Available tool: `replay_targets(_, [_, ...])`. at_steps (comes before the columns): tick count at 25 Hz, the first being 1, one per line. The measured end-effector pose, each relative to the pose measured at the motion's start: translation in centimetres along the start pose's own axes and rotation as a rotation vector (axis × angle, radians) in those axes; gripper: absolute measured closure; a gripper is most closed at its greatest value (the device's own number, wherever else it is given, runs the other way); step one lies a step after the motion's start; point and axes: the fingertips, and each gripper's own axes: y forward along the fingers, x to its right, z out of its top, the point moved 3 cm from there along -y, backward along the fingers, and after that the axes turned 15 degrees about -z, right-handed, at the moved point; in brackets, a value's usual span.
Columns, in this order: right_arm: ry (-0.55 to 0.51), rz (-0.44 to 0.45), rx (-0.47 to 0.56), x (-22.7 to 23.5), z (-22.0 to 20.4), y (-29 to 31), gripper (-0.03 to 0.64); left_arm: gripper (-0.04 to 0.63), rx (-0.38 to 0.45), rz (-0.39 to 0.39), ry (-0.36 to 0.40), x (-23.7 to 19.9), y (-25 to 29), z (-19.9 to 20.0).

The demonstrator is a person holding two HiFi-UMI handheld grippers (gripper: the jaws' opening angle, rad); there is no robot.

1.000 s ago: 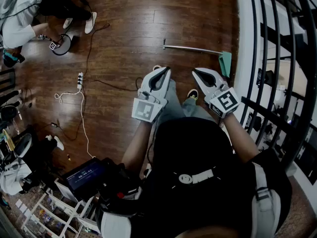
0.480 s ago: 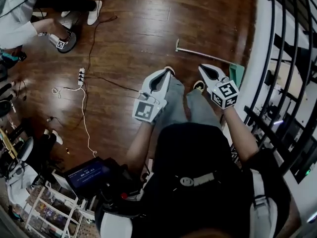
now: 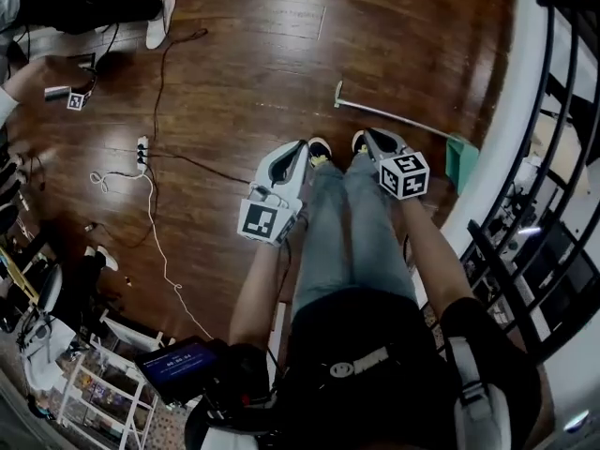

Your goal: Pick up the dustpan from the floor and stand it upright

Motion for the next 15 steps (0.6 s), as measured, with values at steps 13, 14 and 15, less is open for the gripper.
replay_targets(13, [0.068, 0.040, -0.143, 7.2, -13.4, 27.1, 0.503, 0.537, -0.062, 0.129, -0.112, -14.6, 6.2, -19.9])
replay_targets(14, [0.065, 0.029, -0.149, 7.6, -13.9, 28.1, 0.500, 0.532, -0.082, 0.134, -0.102, -15.2, 6.7, -20.9])
replay_targets(15, [0.066, 0.018, -0.155, 7.8, -14.4, 29.0, 0.495, 0.527, -0.100, 0.135, -0.095, -15.8, 7.1, -21.8])
